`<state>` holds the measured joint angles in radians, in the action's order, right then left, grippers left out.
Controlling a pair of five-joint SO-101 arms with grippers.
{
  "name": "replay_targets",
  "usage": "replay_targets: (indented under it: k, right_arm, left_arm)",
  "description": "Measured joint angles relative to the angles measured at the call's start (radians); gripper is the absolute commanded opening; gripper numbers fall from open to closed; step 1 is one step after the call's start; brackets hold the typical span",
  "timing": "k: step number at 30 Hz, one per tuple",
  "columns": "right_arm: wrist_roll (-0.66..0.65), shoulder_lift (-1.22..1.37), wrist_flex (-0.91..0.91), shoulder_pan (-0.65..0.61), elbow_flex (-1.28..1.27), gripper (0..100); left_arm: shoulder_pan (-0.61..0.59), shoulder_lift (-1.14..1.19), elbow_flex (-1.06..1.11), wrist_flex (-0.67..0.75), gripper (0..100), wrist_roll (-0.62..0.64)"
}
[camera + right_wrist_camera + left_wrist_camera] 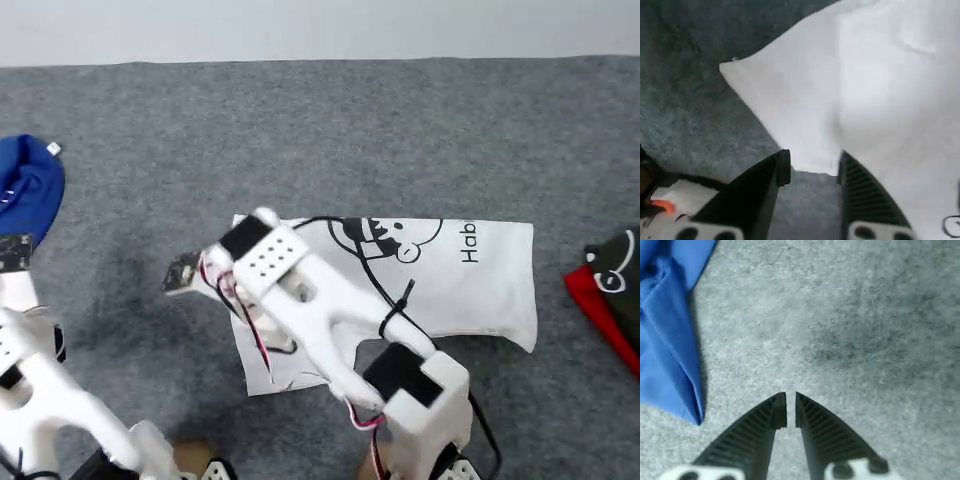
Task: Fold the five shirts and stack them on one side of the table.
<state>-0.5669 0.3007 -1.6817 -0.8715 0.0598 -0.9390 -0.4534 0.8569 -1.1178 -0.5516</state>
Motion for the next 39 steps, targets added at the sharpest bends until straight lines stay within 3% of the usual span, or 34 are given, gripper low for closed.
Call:
replay_targets:
  k: [15,26,33,39]
  right_arm:
    - [0.028,-0.020,0.259,-0.193,-0.322,23.9]
    - [0.000,-0.072,0.381,-0.195,-0.443,23.1]
    - [-0.006,-0.068,0.399,-0.189,-0.434,6.0]
    - [-0.006,-0.046,0.400,-0.187,-0.433,1.3]
  left_arm:
    - [-0.164,0.000,0.000,0.058,4,-0.005]
    - [-0.262,0.000,0.000,0.058,4,-0.023]
    - [-0.270,0.000,0.000,0.055,4,-0.055]
    - [-0.270,0.000,0.000,0.055,4,-0.057]
